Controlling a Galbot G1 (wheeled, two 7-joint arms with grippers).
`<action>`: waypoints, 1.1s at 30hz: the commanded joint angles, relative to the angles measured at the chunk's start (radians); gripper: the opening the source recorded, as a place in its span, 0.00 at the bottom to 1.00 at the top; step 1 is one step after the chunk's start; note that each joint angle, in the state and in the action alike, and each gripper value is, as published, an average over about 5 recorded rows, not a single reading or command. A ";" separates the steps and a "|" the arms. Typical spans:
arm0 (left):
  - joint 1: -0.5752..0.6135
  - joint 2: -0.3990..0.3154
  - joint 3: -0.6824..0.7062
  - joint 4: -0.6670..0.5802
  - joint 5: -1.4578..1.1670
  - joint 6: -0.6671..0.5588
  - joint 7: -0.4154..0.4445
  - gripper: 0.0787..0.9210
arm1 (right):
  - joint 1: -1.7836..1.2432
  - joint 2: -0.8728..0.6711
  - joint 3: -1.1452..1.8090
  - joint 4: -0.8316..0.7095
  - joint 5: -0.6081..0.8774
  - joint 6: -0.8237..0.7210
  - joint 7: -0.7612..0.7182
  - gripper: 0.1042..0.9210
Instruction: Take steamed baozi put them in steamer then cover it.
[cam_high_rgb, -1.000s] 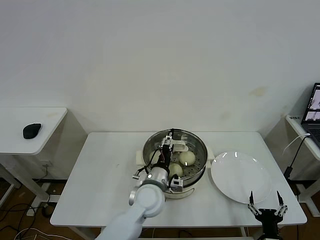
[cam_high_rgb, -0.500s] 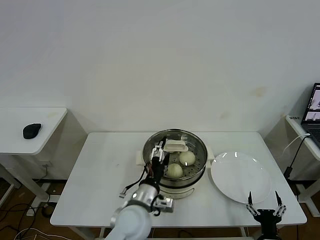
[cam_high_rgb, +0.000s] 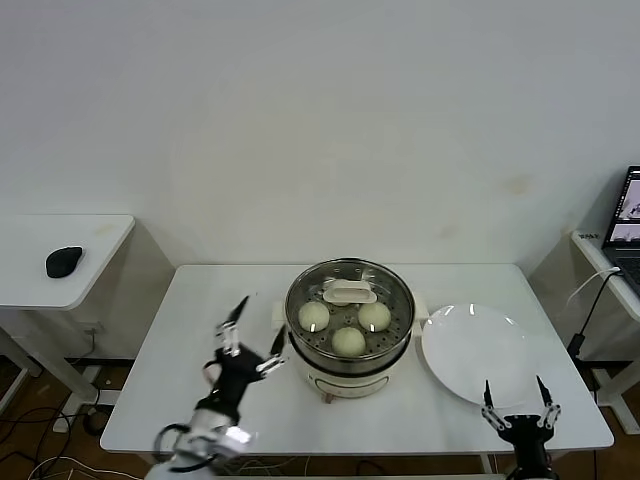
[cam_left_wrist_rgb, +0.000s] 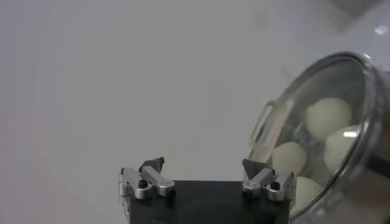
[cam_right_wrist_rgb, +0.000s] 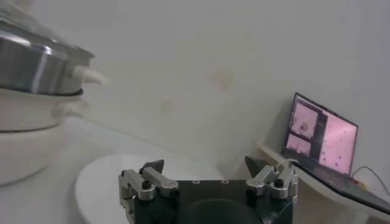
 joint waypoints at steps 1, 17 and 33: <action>0.374 -0.012 -0.275 0.026 -0.856 -0.298 -0.082 0.88 | -0.077 -0.069 -0.052 0.049 0.083 -0.005 -0.041 0.88; 0.411 -0.047 -0.258 0.153 -0.851 -0.334 -0.031 0.88 | -0.085 -0.064 -0.101 0.049 0.087 0.012 -0.072 0.88; 0.396 -0.052 -0.232 0.191 -0.787 -0.342 -0.017 0.88 | -0.082 -0.056 -0.116 0.038 0.044 0.026 -0.071 0.88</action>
